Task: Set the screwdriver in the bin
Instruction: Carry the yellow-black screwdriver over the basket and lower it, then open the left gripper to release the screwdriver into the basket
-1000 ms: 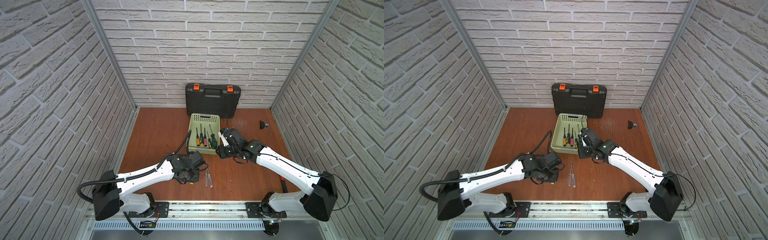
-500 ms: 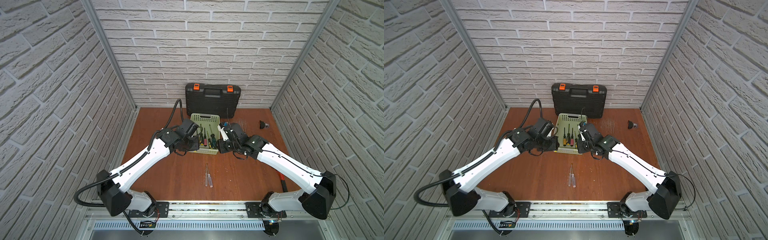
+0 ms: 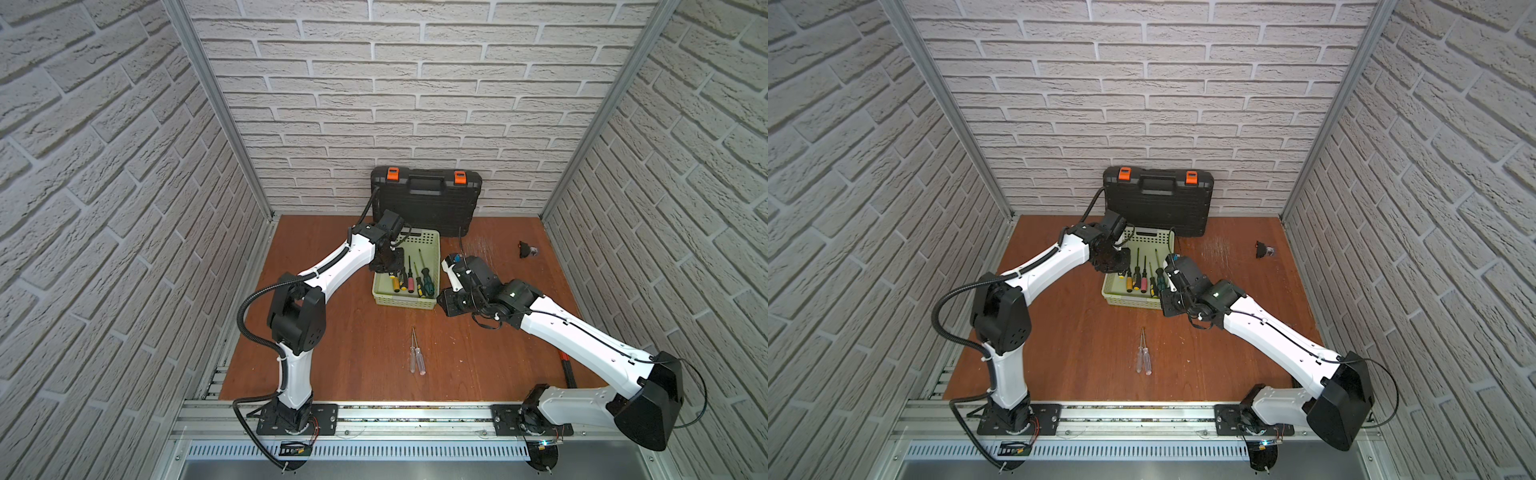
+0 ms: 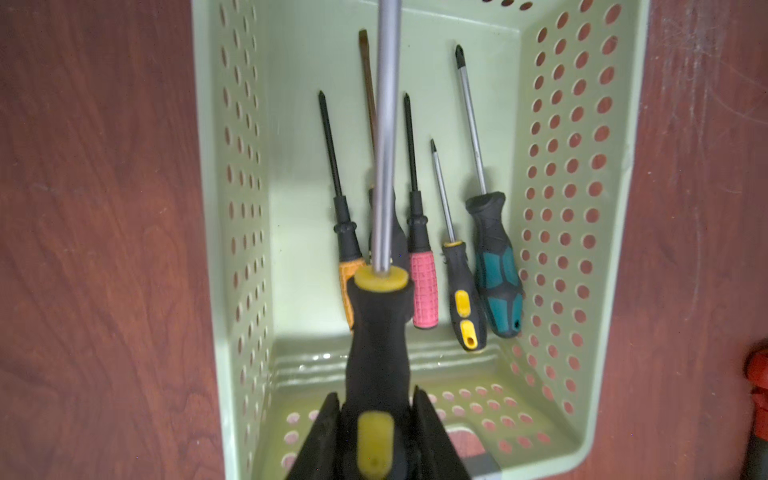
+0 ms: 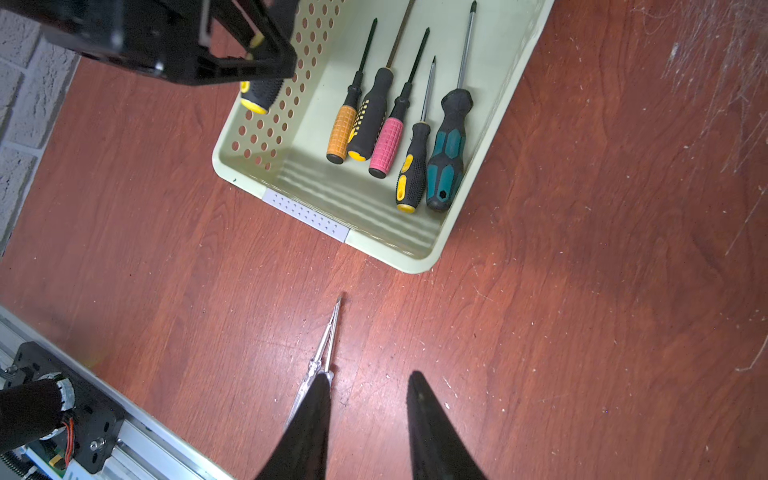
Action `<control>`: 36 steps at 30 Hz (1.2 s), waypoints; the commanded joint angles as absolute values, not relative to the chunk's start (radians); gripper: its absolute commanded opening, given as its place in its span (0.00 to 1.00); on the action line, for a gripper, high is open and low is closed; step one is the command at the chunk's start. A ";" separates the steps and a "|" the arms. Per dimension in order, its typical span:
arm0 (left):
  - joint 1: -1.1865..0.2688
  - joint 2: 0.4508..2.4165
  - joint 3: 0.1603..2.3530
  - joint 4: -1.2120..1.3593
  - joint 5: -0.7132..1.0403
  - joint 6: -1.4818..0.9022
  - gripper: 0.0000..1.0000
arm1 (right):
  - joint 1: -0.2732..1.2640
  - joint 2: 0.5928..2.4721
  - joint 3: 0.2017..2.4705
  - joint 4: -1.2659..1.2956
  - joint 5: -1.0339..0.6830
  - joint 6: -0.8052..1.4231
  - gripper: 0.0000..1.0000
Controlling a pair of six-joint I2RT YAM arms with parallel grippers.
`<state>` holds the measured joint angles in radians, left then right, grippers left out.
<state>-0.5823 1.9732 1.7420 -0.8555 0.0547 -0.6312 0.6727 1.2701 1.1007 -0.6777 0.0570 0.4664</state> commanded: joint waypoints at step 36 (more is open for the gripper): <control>-0.618 2.175 1.774 -0.853 0.075 -0.623 0.25 | 0.722 1.284 1.011 -0.578 0.051 0.513 0.33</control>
